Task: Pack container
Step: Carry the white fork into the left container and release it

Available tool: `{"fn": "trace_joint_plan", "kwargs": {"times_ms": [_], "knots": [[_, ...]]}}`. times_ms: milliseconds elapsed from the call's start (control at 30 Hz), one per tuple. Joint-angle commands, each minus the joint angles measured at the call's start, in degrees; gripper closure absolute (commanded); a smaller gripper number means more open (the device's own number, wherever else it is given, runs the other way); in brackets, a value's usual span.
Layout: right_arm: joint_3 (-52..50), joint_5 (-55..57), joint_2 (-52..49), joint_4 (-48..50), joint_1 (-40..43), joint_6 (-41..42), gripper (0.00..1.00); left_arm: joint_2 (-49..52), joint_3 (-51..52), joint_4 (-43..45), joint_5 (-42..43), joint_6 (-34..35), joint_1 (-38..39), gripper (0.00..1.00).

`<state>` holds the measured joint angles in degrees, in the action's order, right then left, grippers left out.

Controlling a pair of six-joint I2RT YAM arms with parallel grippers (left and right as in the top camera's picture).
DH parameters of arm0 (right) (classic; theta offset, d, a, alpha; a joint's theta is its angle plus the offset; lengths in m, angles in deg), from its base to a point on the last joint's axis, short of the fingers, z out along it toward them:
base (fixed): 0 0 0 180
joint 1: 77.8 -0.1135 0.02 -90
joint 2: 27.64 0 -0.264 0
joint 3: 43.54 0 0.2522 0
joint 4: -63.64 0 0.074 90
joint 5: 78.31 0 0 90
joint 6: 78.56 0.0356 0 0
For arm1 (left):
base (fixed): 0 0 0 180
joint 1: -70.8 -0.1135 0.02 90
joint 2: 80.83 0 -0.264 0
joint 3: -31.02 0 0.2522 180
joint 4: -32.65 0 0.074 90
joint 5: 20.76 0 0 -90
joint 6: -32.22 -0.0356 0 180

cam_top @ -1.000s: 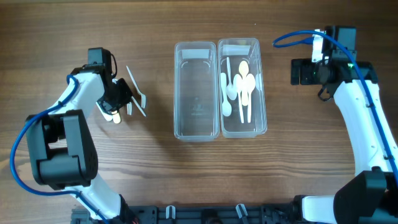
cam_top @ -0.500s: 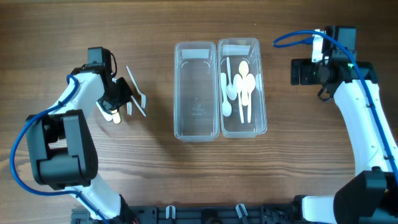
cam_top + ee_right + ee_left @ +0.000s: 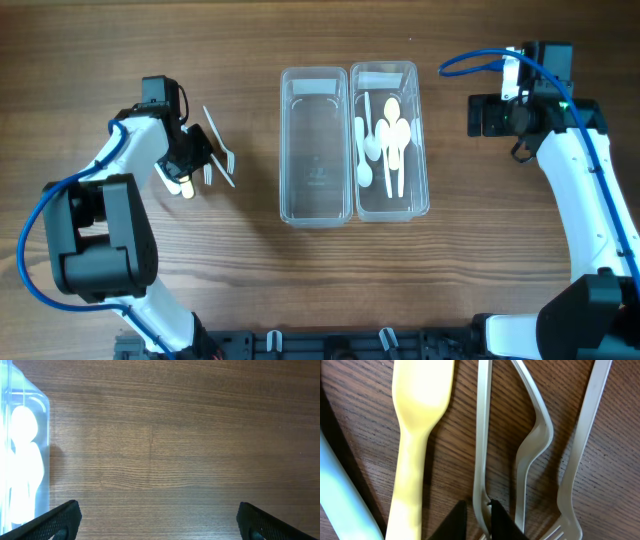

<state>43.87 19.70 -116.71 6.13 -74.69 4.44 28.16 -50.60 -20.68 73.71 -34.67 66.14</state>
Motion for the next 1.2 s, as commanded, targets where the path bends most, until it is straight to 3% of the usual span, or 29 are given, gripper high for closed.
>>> {"fn": "trace_joint_plan", "kwargs": {"times_ms": [0, 200, 500, 867, 1167], "knots": [[1.0, 1.2, 0.8, 0.0, 0.1, -0.5, 0.00, 1.1, 0.4, 0.1, 0.9, 0.1, -0.1, 0.90], [1.0, 1.2, 0.8, 0.0, 0.1, -0.5, 0.00, 1.2, 0.4, 0.1, 0.9, 0.1, -0.1, 0.96], [1.0, 1.2, 0.8, 0.0, 0.1, -0.5, 0.00, -0.5, -0.7, -1.7, 0.9, 0.1, -0.1, 0.96], [1.0, 1.2, 0.8, 0.0, 0.1, -0.5, 0.00, -16.9, -7.9, -6.7, 4.5, 0.3, 0.6, 0.96], [1.0, 1.2, 0.8, 0.0, 0.1, -0.5, 0.00, -23.3, -7.9, -7.6, 4.7, -0.4, 11.8, 0.96]]}}
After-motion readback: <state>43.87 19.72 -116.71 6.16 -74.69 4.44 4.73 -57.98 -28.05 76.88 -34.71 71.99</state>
